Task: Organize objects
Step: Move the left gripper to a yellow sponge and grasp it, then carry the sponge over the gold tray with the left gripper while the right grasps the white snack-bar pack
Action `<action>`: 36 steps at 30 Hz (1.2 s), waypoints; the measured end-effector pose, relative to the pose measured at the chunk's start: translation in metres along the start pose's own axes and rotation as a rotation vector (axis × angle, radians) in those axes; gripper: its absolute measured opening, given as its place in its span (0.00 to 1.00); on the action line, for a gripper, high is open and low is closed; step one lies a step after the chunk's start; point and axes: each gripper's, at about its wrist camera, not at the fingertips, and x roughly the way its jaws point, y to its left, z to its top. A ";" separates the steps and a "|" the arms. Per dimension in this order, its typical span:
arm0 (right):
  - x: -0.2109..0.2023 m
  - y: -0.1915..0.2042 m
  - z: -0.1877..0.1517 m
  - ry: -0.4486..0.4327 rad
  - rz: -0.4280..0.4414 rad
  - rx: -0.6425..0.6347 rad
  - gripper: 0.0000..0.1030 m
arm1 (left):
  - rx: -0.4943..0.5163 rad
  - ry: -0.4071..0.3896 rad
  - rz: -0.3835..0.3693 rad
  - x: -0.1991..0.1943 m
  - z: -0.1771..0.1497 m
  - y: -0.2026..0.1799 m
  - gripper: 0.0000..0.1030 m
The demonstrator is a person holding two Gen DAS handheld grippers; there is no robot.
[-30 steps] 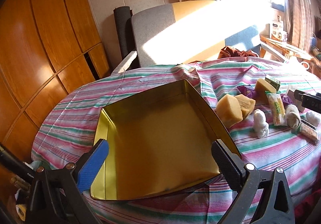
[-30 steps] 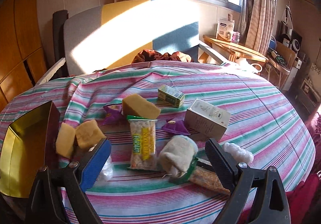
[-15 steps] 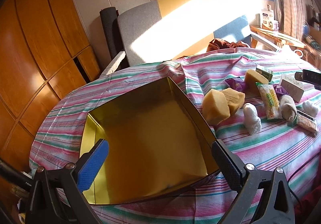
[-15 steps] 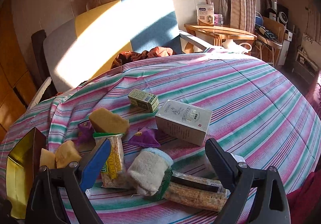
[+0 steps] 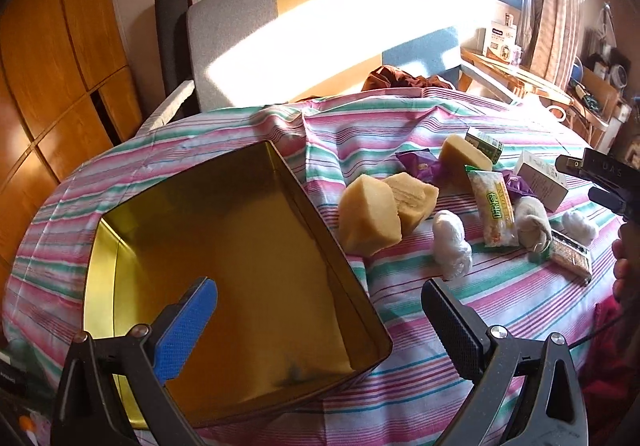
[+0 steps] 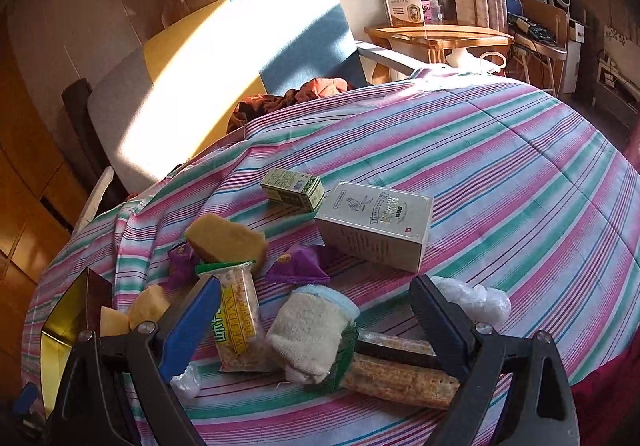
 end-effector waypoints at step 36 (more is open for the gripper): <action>0.058 0.065 -0.014 0.204 0.168 -0.221 0.76 | 0.026 0.057 -0.261 0.033 0.030 -0.015 0.35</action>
